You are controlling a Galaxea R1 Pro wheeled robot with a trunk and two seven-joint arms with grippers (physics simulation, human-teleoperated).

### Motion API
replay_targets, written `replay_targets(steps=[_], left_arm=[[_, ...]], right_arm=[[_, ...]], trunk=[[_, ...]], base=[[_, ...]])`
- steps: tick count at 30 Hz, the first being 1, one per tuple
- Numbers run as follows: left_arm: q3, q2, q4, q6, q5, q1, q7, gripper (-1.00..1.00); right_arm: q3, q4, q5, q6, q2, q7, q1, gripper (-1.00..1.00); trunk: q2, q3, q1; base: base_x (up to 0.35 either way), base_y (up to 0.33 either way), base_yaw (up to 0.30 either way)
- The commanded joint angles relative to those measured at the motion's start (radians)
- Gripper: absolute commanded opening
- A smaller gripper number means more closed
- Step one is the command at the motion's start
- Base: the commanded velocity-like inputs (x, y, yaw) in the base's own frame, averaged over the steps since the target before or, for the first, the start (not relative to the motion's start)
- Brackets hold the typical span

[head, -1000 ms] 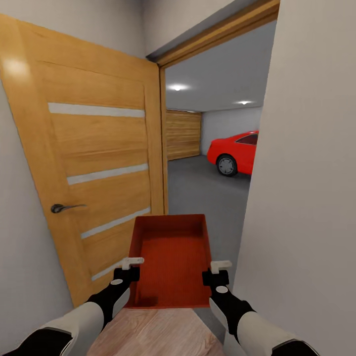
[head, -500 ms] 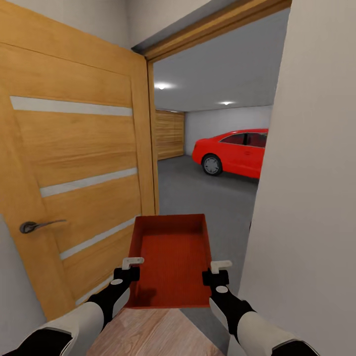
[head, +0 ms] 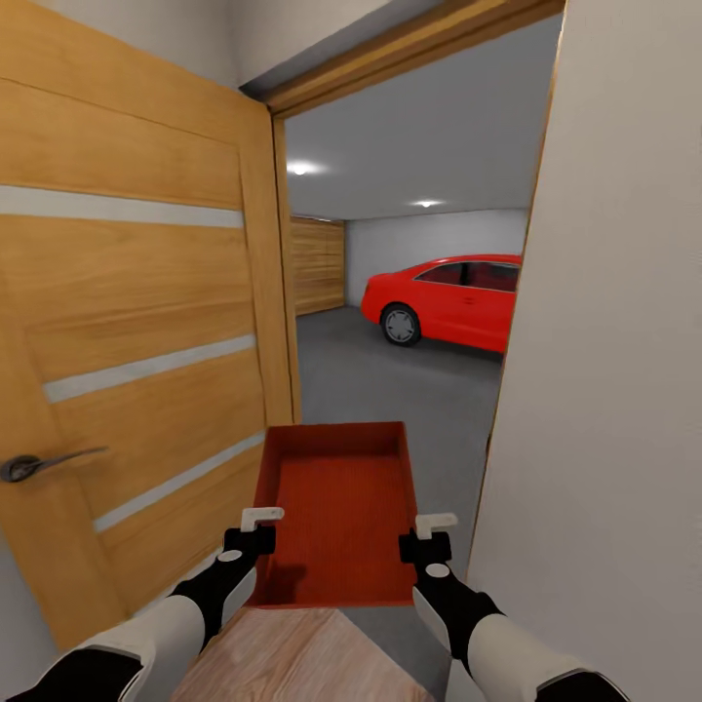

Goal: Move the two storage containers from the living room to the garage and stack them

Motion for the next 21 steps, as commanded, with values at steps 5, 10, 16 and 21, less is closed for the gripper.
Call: replay_targets(steps=[5,10,16,21], left_arm=[[0.053,0.035,-0.002,-0.057,0.059,-0.001,0.006,-1.0],[0.053,0.035,-0.002,-0.057,0.059,-0.001,0.006,-1.0],[0.053,0.035,-0.001,-0.057,0.059,-0.001,0.006,-1.0],[0.052,0.035,-0.001,-0.057,0.059,-0.001,0.006,-1.0]], right_arm=[[-0.028,0.013,-0.016,-0.008,-0.003,-0.001,0.0,-1.0],[-0.028,0.013,-0.016,-0.008,-0.003,-0.001,0.0,-1.0],[-0.029,0.013,-0.016,-0.008,-0.003,-0.001,0.0,-1.0],[-0.029,0.013,-0.016,-0.007,-0.003,0.0,0.0,-1.0]], trunk=[[0.0,0.0,0.001],[0.0,0.0,0.001],[0.0,0.0,0.001],[0.0,0.0,0.001]], base=[[0.149,0.266,-0.121],[0.159,0.28,-0.014],[0.161,0.282,-0.001],[0.154,0.248,-0.178]])
